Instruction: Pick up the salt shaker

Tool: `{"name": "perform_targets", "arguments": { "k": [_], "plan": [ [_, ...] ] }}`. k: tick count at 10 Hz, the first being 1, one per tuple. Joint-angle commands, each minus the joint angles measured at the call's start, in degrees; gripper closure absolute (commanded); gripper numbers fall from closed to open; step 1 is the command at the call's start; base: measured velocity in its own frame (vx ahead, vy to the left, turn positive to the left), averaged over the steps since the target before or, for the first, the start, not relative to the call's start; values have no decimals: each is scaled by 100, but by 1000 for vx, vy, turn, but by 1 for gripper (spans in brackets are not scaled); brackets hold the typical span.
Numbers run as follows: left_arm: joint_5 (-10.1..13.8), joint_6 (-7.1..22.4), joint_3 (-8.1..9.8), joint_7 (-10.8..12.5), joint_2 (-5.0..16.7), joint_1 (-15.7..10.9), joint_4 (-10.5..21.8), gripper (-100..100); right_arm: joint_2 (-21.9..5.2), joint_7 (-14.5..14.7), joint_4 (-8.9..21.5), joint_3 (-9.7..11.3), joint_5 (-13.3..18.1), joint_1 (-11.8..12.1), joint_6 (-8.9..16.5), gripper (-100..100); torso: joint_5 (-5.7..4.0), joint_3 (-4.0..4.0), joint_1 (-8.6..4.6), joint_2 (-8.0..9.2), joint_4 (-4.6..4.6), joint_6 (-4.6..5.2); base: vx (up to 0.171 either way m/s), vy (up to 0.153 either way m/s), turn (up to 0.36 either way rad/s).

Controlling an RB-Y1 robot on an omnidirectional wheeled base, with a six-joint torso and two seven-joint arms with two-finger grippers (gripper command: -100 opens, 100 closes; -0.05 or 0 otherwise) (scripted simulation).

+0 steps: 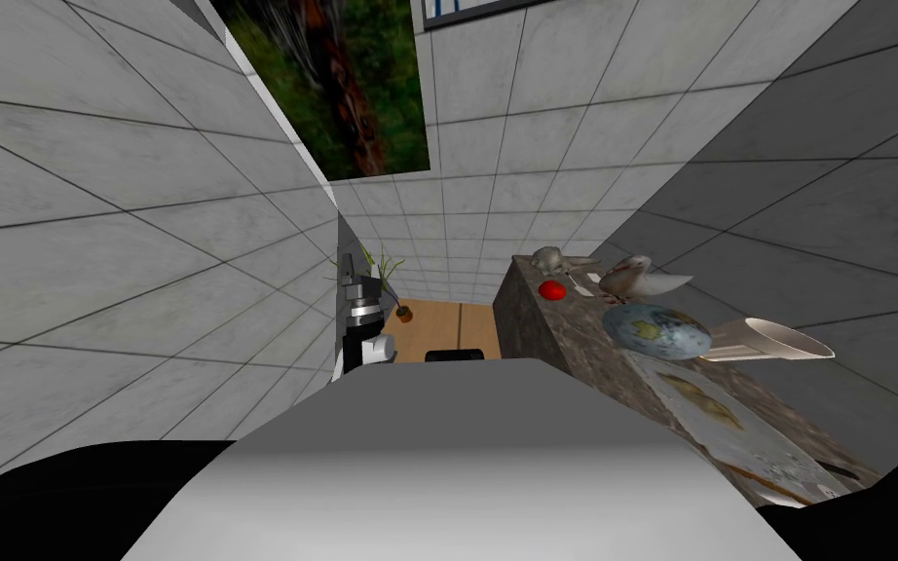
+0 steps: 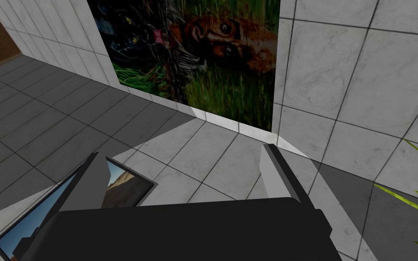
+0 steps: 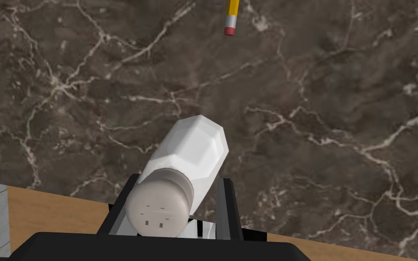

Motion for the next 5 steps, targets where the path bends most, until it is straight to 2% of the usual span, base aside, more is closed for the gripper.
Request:
{"name": "perform_targets", "arguments": {
  "k": [1,2,3,4,5],
  "plan": [
    [0,0,0,0,0,0,0,0,0,0,0,0,0,0,0,100,0,0,0,0,0,0,0,0,0],
    [0,0,0,0,0,0,0,0,0,-1,-1,0,-1,-1,1,100,0,0,0,1,0,0,0,0,0],
    [0,0,0,0,0,0,0,0,1,-2,-1,0,-1,-1,1,0,0,0,0,1,-1,-1,0,0,0],
    [0,0,0,0,0,0,0,0,-12,29,-196,-44,5,212,99,100,1,0,1,1,-1,-1,1,-16,-72],
    [0,0,0,0,0,0,0,0,-8,29,-262,-68,19,283,118,100,3,0,0,2,-1,3,-1,-29,-61]
  ]
}}
